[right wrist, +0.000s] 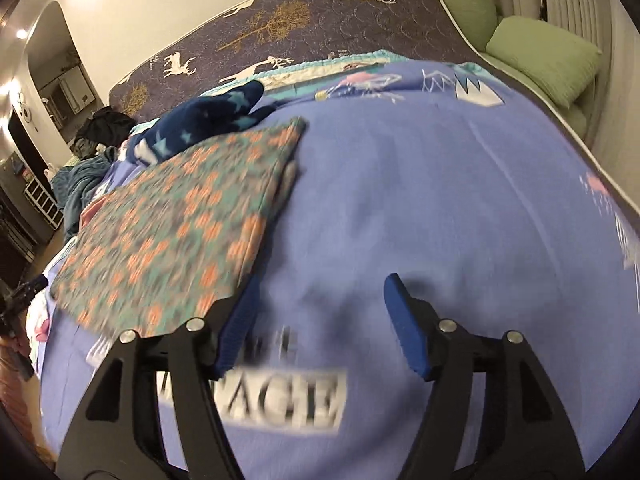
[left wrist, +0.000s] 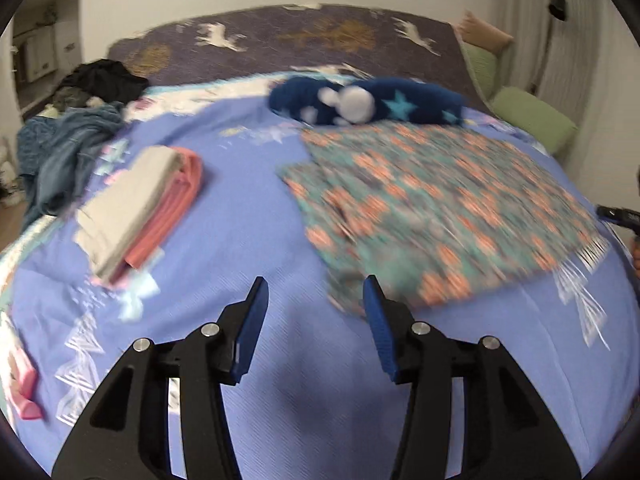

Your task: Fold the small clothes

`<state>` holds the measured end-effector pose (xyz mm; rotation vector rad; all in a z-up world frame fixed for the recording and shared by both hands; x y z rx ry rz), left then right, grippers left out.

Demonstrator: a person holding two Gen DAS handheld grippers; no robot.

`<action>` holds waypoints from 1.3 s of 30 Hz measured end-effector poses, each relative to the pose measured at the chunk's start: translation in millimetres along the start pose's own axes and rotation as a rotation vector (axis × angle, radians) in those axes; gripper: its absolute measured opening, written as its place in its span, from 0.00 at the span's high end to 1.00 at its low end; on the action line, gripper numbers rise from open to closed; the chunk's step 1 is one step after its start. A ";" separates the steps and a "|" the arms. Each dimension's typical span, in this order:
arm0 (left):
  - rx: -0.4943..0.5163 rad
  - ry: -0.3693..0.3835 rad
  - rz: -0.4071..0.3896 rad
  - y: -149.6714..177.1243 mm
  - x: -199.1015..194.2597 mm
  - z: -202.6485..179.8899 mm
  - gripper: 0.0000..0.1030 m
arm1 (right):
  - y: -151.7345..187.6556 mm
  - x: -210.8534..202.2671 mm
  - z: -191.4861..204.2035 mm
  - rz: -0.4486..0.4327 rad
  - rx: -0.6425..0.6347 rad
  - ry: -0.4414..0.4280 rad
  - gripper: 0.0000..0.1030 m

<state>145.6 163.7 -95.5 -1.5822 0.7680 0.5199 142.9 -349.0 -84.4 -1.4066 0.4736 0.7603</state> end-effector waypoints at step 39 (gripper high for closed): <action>-0.709 0.432 0.010 -20.4 0.2 3.8 0.93 | -8.8 -11.7 24.2 -0.049 0.456 -0.341 0.91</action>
Point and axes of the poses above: each gripper's, at about its wrist camera, not at the fingertips, and x roughly the way its jaws point, z to its left, y to its underside, the point moved 2 cm from there along x, roughly the way its jaws point, and after that the axes turned 10 degrees about -x, right-handed, at the moved point
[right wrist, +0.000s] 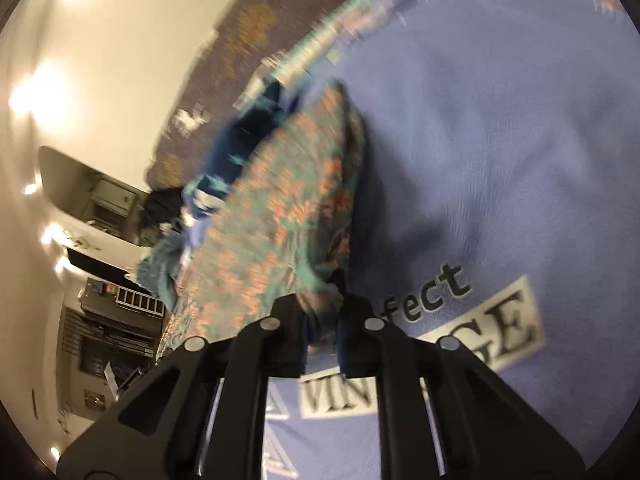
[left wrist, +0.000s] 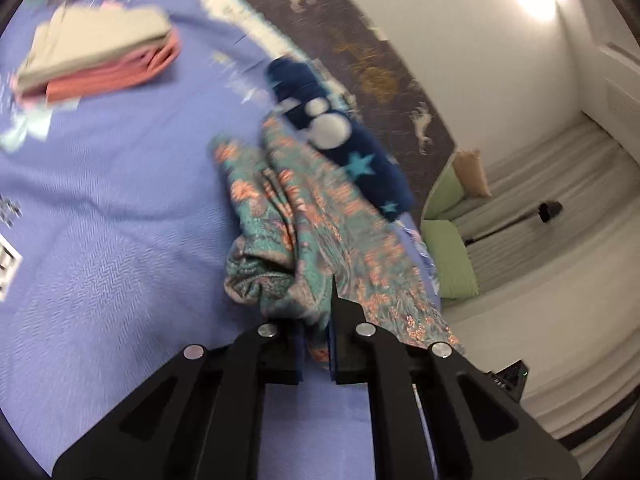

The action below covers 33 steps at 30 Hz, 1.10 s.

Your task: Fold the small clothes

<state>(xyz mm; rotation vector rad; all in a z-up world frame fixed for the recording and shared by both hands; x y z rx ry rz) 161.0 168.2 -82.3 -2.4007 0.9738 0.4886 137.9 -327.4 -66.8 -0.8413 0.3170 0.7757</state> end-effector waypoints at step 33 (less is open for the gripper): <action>1.357 -0.170 0.291 370.2 118.2 -201.1 0.35 | 65.4 -84.0 -43.3 0.143 -0.319 0.065 0.87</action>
Point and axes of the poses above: each gripper's, at about its wrist camera, not at the fingertips, and x roughly the way its jaws point, z to its left, y to its underside, the point moved 2 cm from there along x, roughly the way its jaws point, and after that the axes turned 10 degrees about -x, right-handed, at the moved point
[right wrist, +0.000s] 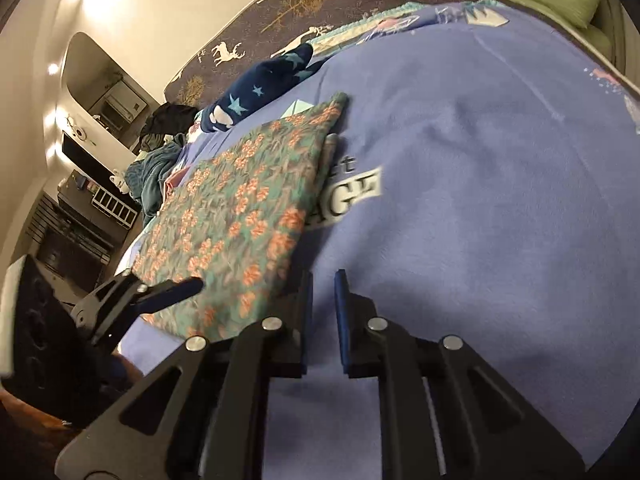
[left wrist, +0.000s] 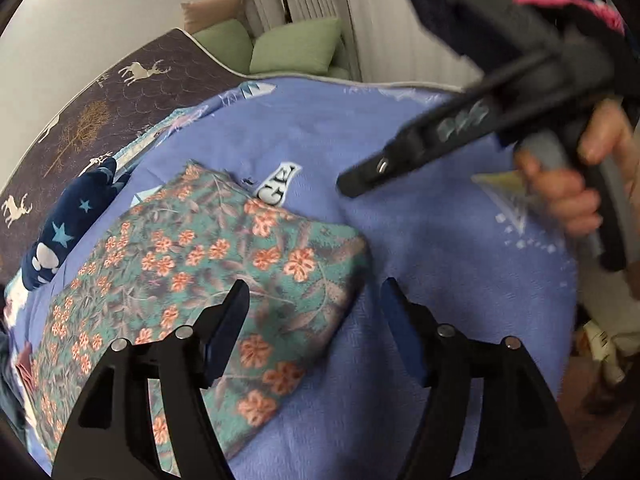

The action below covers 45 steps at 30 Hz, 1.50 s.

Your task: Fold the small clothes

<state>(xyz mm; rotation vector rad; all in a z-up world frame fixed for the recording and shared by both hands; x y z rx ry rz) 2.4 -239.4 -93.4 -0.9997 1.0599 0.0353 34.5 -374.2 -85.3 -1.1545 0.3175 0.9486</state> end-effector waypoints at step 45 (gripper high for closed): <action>-0.288 0.221 -0.034 5.2 -7.2 45.2 0.51 | -2.3 7.0 55.6 0.111 -0.279 -0.176 0.92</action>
Point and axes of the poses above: each gripper's, at about its wrist camera, not at the fingertips, and x roughly the way its jaws point, z to its left, y to its underside, the point moved 2 cm from there along x, roughly the way its jaws point, and after that the axes turned 10 degrees about -x, right-handed, at the moved point
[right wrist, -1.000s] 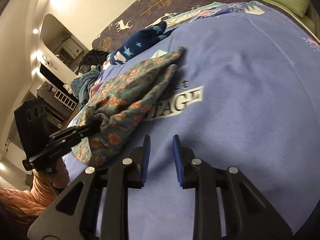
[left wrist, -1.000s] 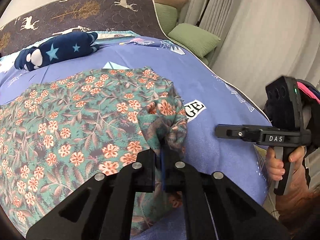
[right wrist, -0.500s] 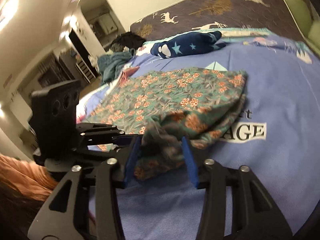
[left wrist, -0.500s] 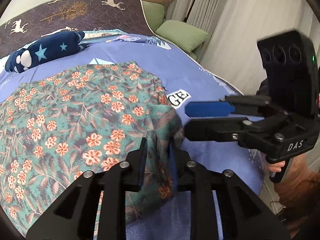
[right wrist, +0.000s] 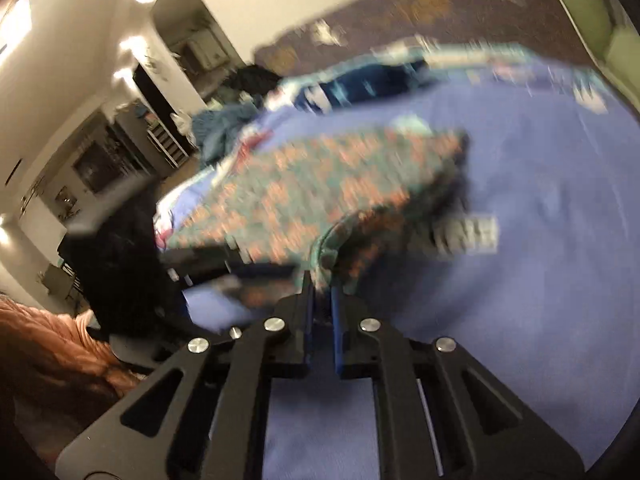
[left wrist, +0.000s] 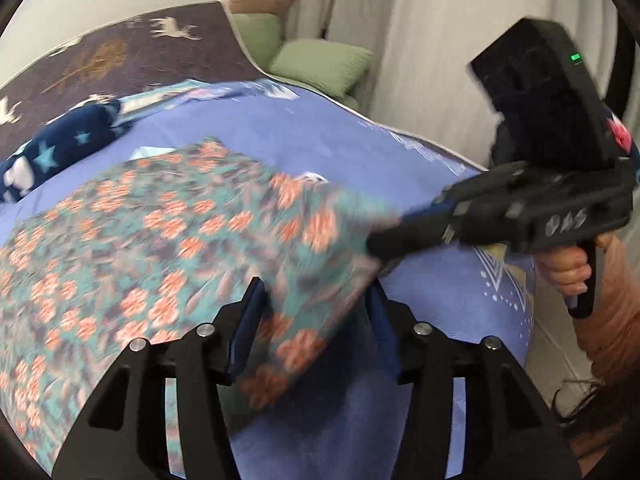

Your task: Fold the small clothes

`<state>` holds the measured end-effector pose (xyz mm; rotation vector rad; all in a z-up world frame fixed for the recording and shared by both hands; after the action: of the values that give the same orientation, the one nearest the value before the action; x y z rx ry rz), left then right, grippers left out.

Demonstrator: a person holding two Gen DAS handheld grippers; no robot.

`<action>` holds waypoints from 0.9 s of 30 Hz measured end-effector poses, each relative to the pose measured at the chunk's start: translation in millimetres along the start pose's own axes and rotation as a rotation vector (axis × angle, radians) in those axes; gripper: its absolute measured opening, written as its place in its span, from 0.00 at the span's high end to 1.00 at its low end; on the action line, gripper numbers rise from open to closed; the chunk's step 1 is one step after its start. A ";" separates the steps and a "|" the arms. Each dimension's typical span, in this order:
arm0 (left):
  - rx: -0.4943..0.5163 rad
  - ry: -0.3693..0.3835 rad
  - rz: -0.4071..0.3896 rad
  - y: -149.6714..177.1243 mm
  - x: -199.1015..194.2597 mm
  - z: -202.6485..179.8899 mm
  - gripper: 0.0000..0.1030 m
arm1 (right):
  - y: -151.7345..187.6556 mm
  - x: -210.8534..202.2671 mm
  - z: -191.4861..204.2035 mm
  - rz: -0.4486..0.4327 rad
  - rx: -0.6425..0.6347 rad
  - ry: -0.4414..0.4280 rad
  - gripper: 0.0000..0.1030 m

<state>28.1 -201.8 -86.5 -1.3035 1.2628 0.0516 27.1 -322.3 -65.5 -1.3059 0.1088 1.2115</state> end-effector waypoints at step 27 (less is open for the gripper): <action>0.112 0.181 0.163 16.5 45.5 -36.8 0.98 | -102.0 82.9 -99.1 -0.028 0.145 0.245 0.93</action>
<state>11.6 -249.4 -120.6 -1.1257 1.5042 -0.0221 190.2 -326.4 -86.9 -1.3185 0.3475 0.9966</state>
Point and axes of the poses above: each gripper's, at about its wrist camera, not at the fingertips, and x roughly the way its jaws point, z to its left, y to its underside, the point moved 2 cm from there along x, roughly the way its jaws point, and after that the axes turned 10 degrees about -x, right-handed, at the moved point
